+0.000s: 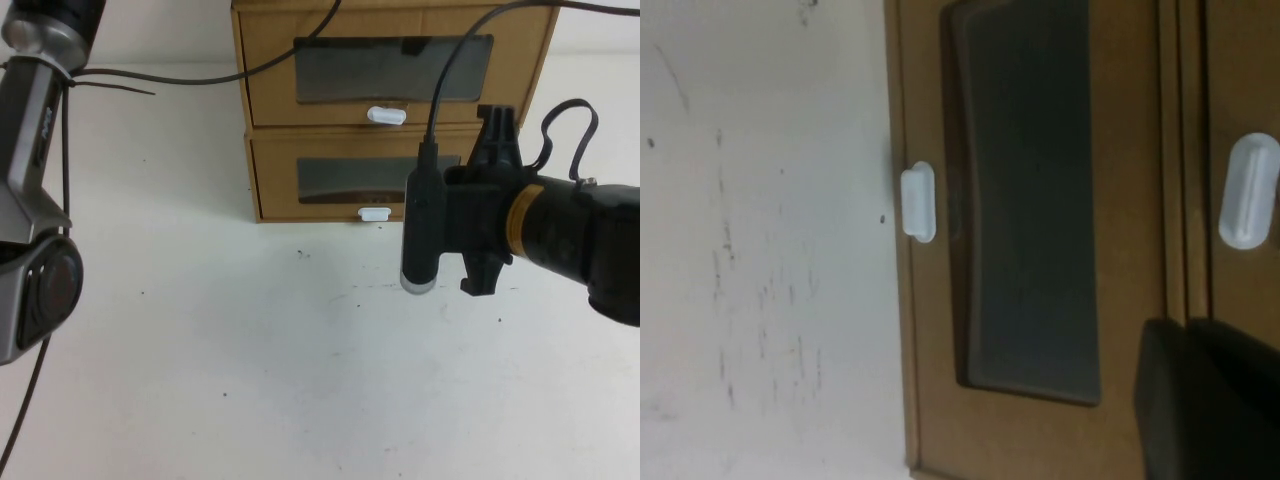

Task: Open the shoe box
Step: 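Pull the top drawer of the cardboard box fully open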

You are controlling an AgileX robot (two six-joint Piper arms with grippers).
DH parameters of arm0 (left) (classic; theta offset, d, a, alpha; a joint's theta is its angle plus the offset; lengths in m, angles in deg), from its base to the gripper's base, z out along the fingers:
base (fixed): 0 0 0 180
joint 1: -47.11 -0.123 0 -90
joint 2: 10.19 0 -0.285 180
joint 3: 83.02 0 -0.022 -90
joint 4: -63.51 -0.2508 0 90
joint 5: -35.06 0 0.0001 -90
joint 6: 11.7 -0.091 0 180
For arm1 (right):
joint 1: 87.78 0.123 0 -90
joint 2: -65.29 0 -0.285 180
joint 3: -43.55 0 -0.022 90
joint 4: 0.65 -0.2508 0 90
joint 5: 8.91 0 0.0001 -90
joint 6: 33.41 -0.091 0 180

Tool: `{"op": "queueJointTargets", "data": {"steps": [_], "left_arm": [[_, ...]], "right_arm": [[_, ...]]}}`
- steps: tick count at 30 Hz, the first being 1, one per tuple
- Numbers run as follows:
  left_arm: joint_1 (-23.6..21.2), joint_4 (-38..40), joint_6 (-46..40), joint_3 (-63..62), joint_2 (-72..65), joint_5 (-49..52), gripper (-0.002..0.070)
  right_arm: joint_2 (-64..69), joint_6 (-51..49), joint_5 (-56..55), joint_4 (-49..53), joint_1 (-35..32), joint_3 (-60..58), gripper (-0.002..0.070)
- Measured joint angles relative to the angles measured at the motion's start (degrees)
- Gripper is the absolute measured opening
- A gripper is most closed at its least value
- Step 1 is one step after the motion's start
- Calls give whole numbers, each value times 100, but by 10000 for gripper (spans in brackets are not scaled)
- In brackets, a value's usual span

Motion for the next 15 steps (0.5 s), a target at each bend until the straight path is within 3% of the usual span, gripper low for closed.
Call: {"op": "queueJointTargets", "data": {"steps": [12, 15], "left_arm": [[0, 0, 0, 0, 0, 0, -6], [0, 0, 0, 0, 0, 0, -6]], "right_arm": [[423, -898, -141, 409, -34, 612, -18], [607, -988, -141, 520, -34, 758, 13]]}}
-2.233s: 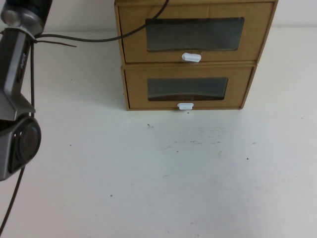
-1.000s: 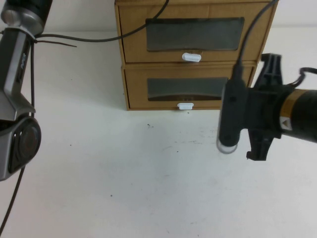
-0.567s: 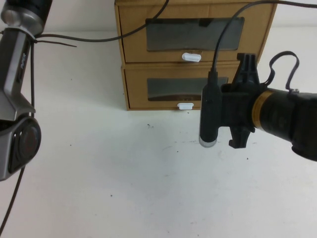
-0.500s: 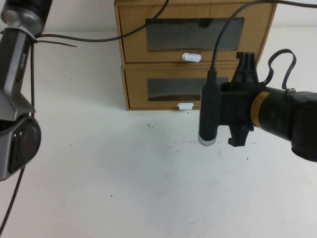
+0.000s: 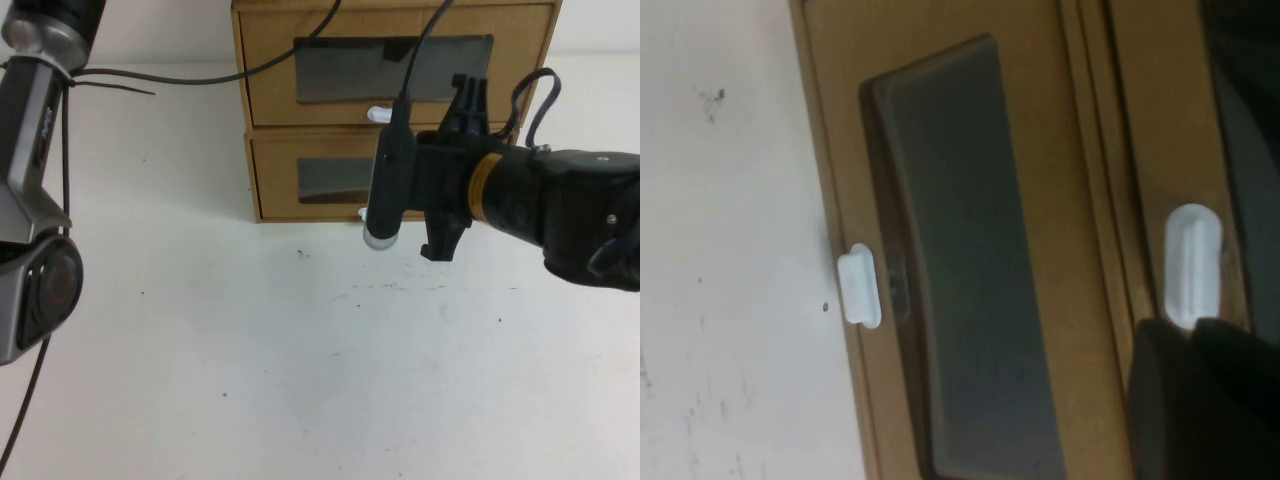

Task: Open the shoe box
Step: 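Pull the top drawer of the cardboard box fully open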

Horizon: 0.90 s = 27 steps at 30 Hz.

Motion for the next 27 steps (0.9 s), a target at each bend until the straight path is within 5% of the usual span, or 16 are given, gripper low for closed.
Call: {"op": "queueJointTargets", "data": {"steps": [8, 16, 27], "left_arm": [[0, 0, 0, 0, 0, 0, -6], [0, 0, 0, 0, 0, 0, -6], [0, 0, 0, 0, 0, 0, -6]], "right_arm": [[446, -61, 127, 381, 0, 86, 277], [493, -1119, 202, 1674, 0, 112, 267], [738, -1223, 224, 1833, 0, 438, 232]]}}
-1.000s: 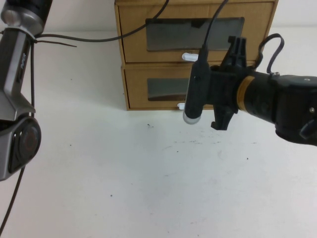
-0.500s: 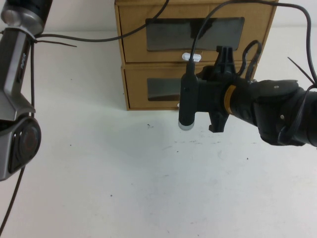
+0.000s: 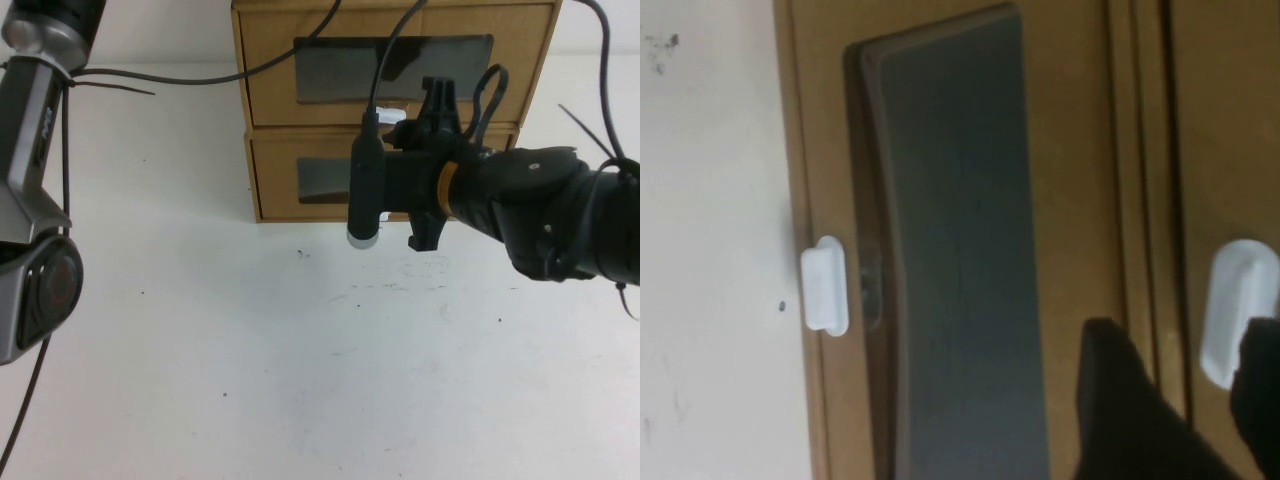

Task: Open the shoe box
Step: 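Pull the top drawer of the cardboard box fully open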

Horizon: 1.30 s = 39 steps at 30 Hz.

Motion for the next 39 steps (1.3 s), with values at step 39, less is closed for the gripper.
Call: {"op": "queueJointTargets", "data": {"steps": [39], "left_arm": [[0, -11, 0, 0, 0, -21, -6]], "right_arm": [[597, 109, 544, 0, 0, 700, 160]]}}
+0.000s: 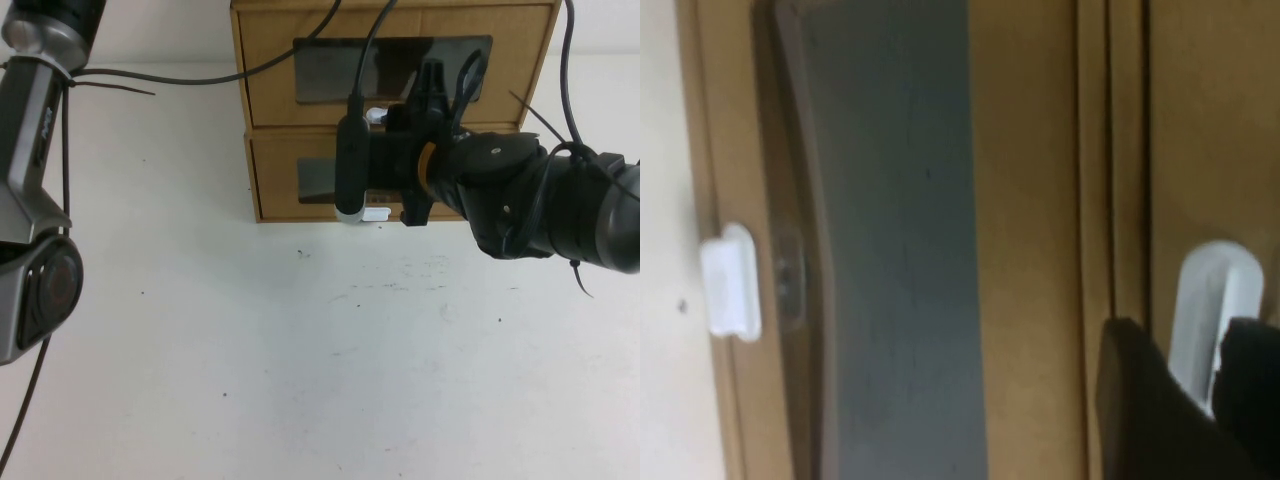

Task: Open the shoe box
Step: 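Pull the top drawer of the cardboard box fully open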

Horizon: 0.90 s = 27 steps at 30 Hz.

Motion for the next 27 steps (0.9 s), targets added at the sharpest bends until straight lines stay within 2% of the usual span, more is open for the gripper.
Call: {"op": "queueJointTargets", "data": {"steps": [24, 27], "left_arm": [[0, 0, 0, 0, 0, -34, -6], [0, -11, 0, 0, 0, -34, -6]], "right_arm": [[282, 15, 256, 0, 0, 346, 156], [292, 15, 295, 20, 0, 358, 135]]}}
